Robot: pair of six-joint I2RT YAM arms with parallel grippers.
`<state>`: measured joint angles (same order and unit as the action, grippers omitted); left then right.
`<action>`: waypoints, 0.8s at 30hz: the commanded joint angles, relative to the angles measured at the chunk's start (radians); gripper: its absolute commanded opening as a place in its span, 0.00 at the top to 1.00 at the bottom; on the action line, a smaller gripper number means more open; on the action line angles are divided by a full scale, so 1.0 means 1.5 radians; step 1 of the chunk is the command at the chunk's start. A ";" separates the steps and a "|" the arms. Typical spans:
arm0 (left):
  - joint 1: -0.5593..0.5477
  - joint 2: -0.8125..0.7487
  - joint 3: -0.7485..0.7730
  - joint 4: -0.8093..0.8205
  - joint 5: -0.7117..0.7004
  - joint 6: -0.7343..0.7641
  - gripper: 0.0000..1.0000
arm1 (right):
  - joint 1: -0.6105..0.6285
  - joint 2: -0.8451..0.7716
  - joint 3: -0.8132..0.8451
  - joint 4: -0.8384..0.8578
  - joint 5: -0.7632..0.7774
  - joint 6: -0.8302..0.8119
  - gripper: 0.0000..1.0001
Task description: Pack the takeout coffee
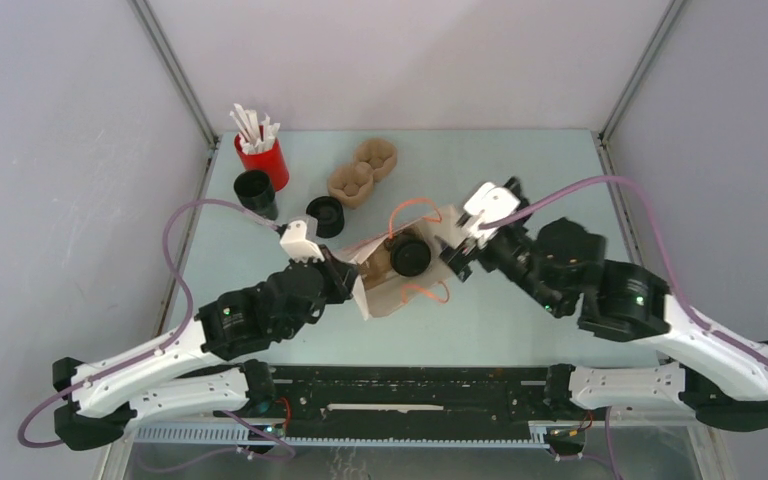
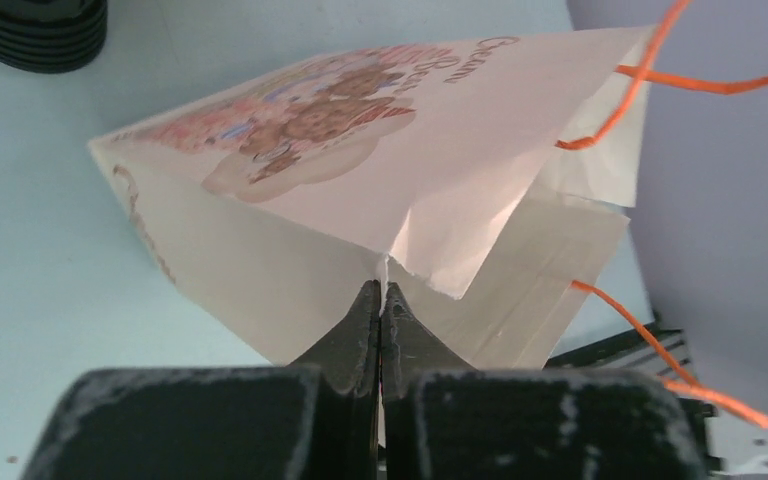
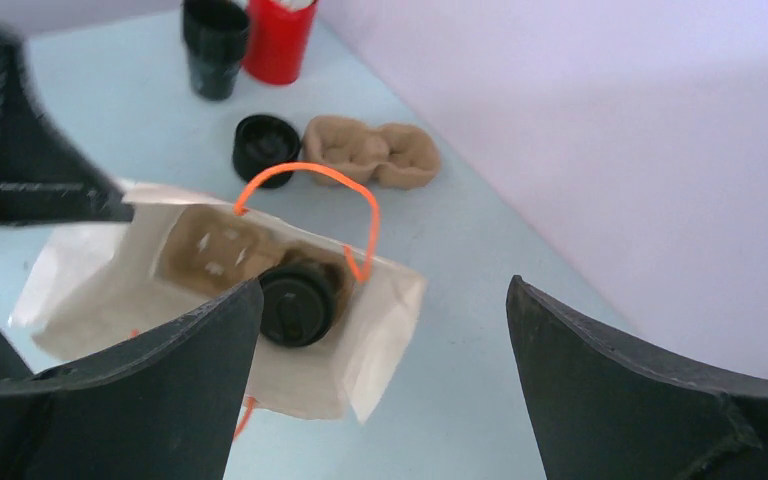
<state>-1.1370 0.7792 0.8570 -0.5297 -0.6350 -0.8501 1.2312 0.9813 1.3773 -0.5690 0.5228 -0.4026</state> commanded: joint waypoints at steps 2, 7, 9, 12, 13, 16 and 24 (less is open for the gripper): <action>-0.002 0.008 0.092 -0.069 0.012 -0.149 1.00 | -0.053 -0.039 0.045 -0.036 0.049 0.130 0.00; 0.015 0.010 0.116 -0.114 0.040 -0.272 1.00 | -0.096 -0.083 0.018 -0.046 -0.009 0.162 0.00; 0.030 -0.001 0.105 -0.126 0.057 -0.328 1.00 | -0.102 -0.101 0.003 -0.047 -0.016 0.165 0.00; 0.042 -0.029 0.078 -0.136 0.067 -0.413 1.00 | -0.106 -0.118 -0.016 -0.048 -0.033 0.175 0.00; 0.044 -0.039 0.070 -0.145 0.064 -0.444 1.00 | -0.107 -0.122 -0.021 -0.048 -0.040 0.180 0.01; 0.045 -0.074 0.045 -0.168 0.044 -0.540 0.99 | -0.106 -0.128 -0.035 -0.056 -0.053 0.193 0.00; 0.045 -0.099 0.033 -0.215 0.001 -0.589 0.75 | -0.108 -0.132 -0.059 -0.064 -0.064 0.210 0.00</action>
<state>-1.0748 0.6338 0.9276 -0.8173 -0.5766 -1.6474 1.0748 0.7891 1.2942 -0.6716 0.4400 -0.1226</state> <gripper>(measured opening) 0.184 0.993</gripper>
